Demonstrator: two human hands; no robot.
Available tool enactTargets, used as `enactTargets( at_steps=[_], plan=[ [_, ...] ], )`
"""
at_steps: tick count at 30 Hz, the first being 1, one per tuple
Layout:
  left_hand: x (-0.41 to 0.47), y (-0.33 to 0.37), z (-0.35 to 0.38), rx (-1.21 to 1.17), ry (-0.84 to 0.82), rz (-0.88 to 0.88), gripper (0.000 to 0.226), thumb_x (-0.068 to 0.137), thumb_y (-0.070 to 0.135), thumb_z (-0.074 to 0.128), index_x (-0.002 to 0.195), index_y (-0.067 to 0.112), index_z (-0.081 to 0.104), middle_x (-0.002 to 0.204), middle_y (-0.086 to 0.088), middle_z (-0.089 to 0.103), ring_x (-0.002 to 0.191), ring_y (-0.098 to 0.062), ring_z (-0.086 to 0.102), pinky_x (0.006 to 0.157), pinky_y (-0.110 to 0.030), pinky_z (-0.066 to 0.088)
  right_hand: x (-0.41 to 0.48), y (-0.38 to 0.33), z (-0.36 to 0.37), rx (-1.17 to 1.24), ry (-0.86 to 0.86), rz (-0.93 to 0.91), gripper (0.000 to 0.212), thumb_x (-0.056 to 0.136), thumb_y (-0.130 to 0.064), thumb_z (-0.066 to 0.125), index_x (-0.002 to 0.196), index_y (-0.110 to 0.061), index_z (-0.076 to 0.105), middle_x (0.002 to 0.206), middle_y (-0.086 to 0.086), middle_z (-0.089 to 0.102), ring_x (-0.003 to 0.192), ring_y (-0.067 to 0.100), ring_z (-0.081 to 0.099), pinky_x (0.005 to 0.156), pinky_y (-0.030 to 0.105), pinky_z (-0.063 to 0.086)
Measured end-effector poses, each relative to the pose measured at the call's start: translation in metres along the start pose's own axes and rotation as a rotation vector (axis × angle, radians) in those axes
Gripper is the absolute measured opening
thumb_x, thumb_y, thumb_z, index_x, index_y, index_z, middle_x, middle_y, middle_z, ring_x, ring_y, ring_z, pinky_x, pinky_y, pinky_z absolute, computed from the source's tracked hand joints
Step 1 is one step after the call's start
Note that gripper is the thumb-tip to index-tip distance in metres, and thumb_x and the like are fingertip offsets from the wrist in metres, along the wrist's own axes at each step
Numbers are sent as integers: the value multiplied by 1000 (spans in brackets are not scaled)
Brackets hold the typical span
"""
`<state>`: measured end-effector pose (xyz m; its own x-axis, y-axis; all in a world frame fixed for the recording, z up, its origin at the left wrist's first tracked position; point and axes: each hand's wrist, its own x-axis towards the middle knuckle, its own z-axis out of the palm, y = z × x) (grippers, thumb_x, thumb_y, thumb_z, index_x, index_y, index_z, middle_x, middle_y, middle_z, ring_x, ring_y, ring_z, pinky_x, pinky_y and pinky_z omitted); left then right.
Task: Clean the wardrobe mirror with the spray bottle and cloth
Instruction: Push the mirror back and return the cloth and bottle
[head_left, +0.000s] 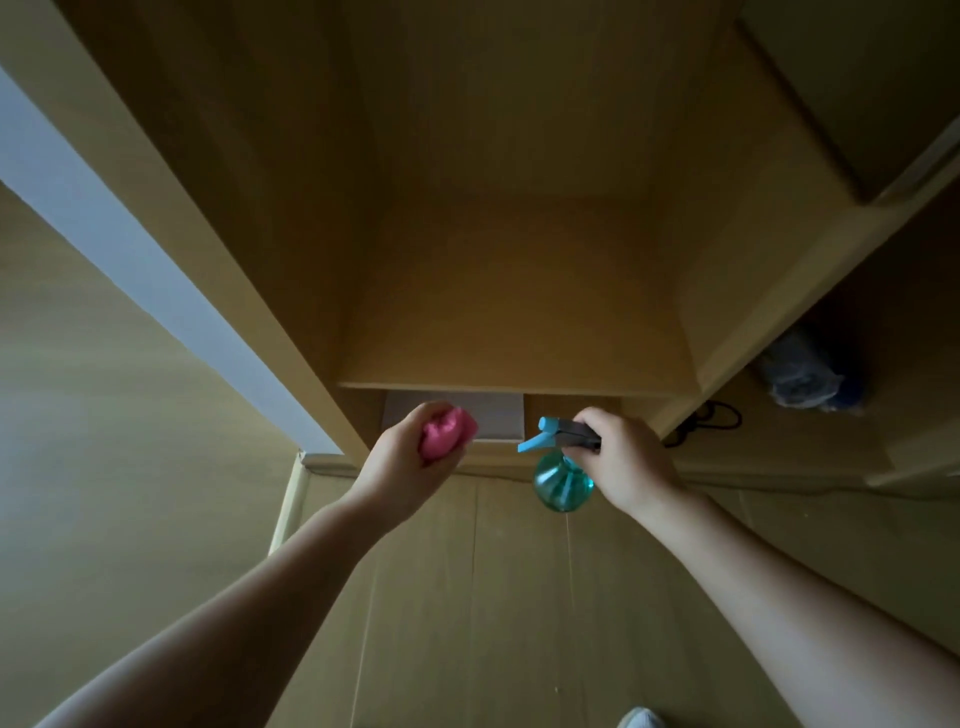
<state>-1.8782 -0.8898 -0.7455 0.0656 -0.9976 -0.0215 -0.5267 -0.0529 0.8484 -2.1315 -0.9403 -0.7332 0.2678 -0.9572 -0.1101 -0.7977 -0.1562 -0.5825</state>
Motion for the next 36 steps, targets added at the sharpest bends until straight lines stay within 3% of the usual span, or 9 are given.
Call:
enactTargets(
  at_steps=[6, 10, 15, 19, 23, 27, 30, 34, 36],
  plan=[
    [21, -109, 79, 24, -20, 17, 45, 77, 29, 78, 100, 56, 49, 90, 30, 60, 85, 10, 59, 63, -8, 46, 31, 85, 93, -32, -27, 94, 8, 89, -18, 65, 92, -13, 59, 78, 2, 61, 72, 22, 56, 59, 31, 37],
    [45, -158, 118, 28, -10, 47, 38, 77, 31, 76, 102, 48, 52, 92, 24, 62, 84, 4, 61, 68, -16, 50, 65, 130, 132, -16, 1, 141, 12, 91, -16, 63, 85, -19, 53, 73, -4, 53, 64, 10, 50, 51, 24, 30],
    [65, -203, 155, 46, 37, 82, 37, 77, 29, 77, 107, 37, 57, 90, 21, 63, 84, 3, 61, 71, -21, 50, 107, 173, 164, -87, 65, 120, 15, 88, -16, 67, 83, -19, 52, 81, 2, 58, 79, 25, 59, 63, 32, 42],
    [76, -221, 168, 74, 49, 93, 37, 78, 29, 76, 108, 37, 57, 90, 22, 62, 83, -3, 62, 70, -22, 51, 132, 195, 182, -113, 76, 120, 11, 89, -19, 66, 92, -19, 55, 91, 6, 64, 84, 24, 61, 69, 34, 49],
    [88, -225, 169, 75, 60, 104, 41, 79, 28, 76, 104, 49, 51, 93, 24, 61, 86, 7, 60, 67, -13, 47, 147, 210, 190, -115, 80, 160, 19, 93, -22, 61, 112, -17, 57, 96, 4, 62, 88, 23, 61, 68, 34, 48],
    [93, -226, 175, 59, 57, 117, 41, 78, 29, 76, 105, 48, 51, 93, 24, 62, 87, 9, 59, 68, -11, 48, 155, 219, 194, -119, 85, 158, 9, 94, -21, 59, 91, -24, 51, 80, -5, 55, 81, 21, 61, 60, 31, 43],
    [97, -226, 177, 43, 61, 120, 40, 78, 28, 76, 106, 47, 53, 94, 24, 62, 88, 8, 59, 69, -13, 49, 159, 221, 193, -111, 82, 150, 5, 94, -21, 58, 98, -21, 55, 86, 0, 60, 84, 22, 62, 68, 37, 51],
    [96, -229, 177, 29, 45, 128, 41, 79, 28, 76, 108, 46, 53, 97, 22, 62, 89, 8, 59, 68, -9, 49, 164, 226, 191, -93, 108, 156, 11, 93, -27, 60, 101, -21, 55, 92, 4, 62, 88, 25, 63, 73, 39, 53],
    [94, -229, 178, 25, 49, 134, 41, 79, 27, 76, 109, 43, 54, 96, 23, 61, 89, 9, 58, 69, -9, 50, 166, 227, 194, -94, 102, 169, 31, 92, -32, 62, 120, -20, 55, 107, 6, 64, 100, 28, 63, 79, 40, 53]
  ],
)
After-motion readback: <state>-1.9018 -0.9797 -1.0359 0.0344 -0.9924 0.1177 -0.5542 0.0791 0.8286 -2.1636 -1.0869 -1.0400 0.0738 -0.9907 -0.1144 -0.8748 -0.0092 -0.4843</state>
